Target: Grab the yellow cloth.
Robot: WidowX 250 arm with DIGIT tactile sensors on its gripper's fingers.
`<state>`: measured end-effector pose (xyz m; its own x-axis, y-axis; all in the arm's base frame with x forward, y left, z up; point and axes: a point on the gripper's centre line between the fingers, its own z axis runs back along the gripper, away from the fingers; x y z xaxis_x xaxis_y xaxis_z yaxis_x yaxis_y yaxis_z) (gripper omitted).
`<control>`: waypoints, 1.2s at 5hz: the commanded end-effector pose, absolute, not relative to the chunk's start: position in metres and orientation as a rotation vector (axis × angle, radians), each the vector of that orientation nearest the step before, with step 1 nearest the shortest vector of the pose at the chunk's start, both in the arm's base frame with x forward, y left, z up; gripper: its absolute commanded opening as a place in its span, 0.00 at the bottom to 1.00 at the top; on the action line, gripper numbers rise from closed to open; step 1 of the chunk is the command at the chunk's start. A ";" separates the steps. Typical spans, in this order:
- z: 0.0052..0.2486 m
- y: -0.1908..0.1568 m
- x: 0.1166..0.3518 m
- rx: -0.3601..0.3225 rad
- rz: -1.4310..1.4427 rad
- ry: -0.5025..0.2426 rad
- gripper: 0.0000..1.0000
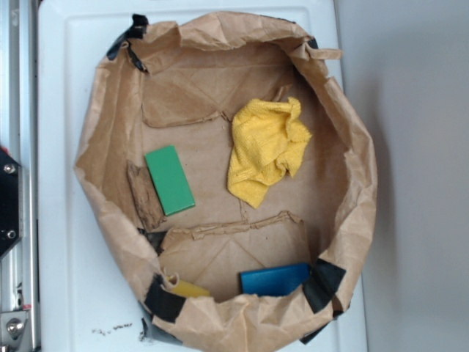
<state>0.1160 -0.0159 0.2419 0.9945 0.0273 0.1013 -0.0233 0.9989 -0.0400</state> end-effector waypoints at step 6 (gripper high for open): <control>0.227 0.020 0.109 -0.217 0.108 -0.047 1.00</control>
